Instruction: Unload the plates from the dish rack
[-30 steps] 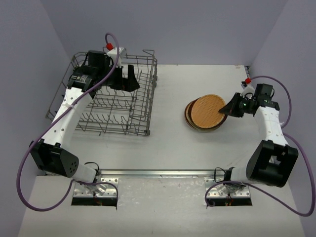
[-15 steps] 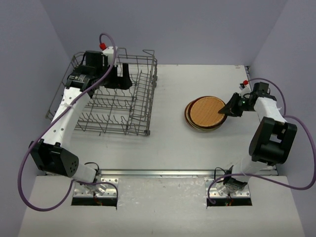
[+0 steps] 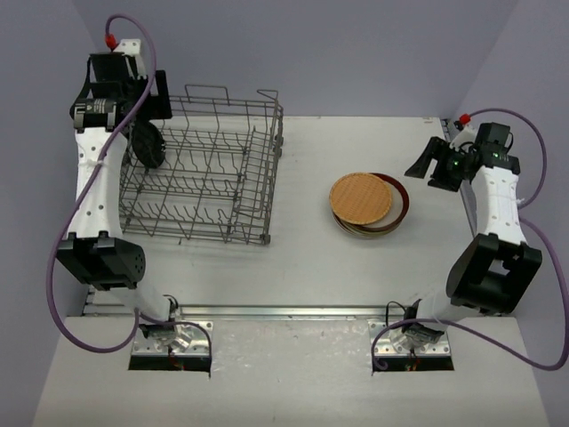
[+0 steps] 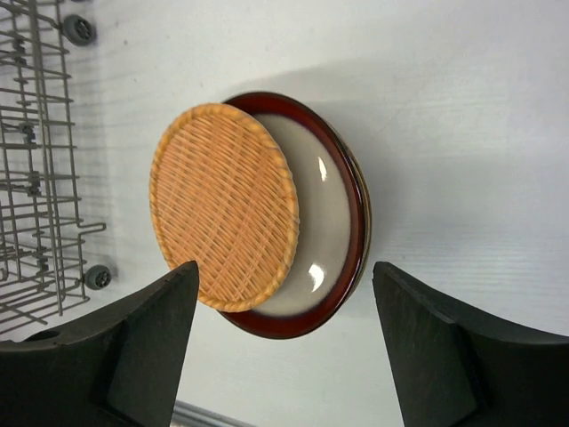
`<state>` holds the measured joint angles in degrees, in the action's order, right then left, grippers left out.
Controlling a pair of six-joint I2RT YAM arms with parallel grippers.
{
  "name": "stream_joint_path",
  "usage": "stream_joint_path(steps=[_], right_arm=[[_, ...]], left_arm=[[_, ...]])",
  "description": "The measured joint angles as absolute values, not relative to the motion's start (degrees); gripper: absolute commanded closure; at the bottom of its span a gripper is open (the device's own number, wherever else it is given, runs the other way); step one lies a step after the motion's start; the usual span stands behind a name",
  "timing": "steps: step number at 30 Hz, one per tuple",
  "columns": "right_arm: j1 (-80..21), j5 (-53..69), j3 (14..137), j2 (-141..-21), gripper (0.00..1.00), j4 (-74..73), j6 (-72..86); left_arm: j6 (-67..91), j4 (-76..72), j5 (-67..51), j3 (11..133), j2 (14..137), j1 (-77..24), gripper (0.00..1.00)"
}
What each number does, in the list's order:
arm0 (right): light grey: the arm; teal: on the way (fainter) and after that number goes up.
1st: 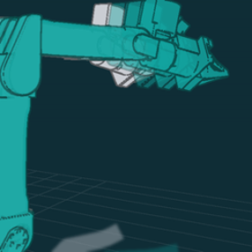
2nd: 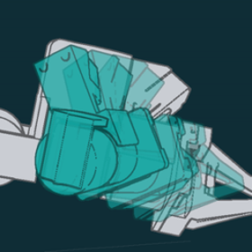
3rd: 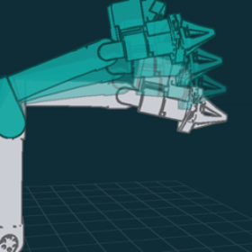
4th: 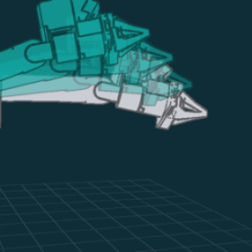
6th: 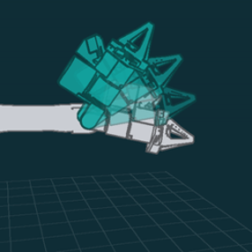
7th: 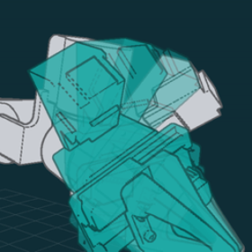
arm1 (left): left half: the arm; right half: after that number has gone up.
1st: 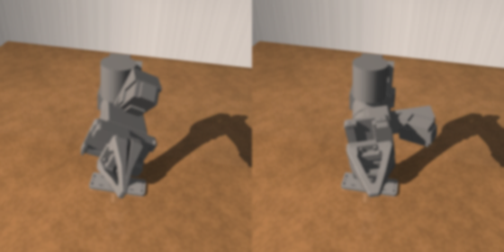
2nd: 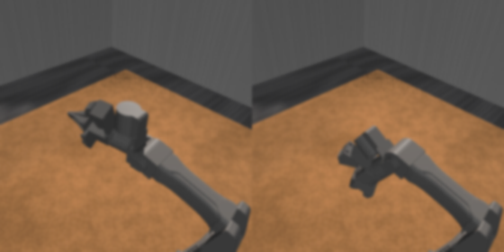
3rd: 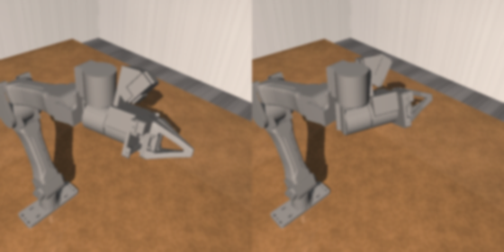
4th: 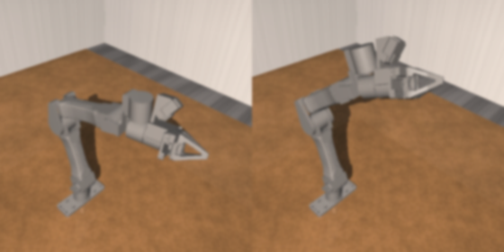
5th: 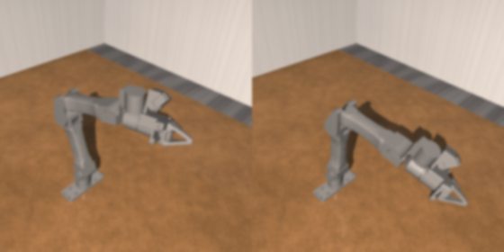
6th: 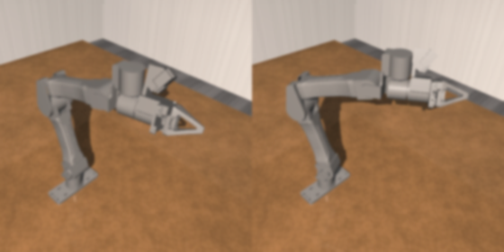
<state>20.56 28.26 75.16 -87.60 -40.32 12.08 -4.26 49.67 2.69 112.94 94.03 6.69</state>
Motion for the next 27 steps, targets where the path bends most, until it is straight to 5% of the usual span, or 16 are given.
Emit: stream_joint_path(steps=[2, 5, 14, 17, 27], right_arm=[[20.56, 27.92, 76.54, -84.89, 0.20, -40.06, 11.78], [20.53, 27.88, 77.19, -81.40, 0.20, -39.18, 11.27], [20.49, 26.37, 72.72, -79.11, 0.26, -39.26, 7.66], [20.49, 24.24, 68.42, -78.99, 0.49, -37.32, 6.03], [20.49, 17.40, 62.39, -83.74, 0.80, -36.24, -1.49]], left_arm=[[-6.84, 50.32, 2.87, 117.68, 98.19, 9.13, 0.27], [-10.55, 52.16, 1.93, 122.36, 104.95, 13.18, 0.32], [-17.62, 54.39, 0.29, 123.74, 117.62, 19.44, 0.37], [-18.16, 54.29, 0.19, 123.76, 118.40, 19.11, 0.37], [-18.17, 52.80, -0.15, 123.38, 118.52, 18.81, 0.36]])
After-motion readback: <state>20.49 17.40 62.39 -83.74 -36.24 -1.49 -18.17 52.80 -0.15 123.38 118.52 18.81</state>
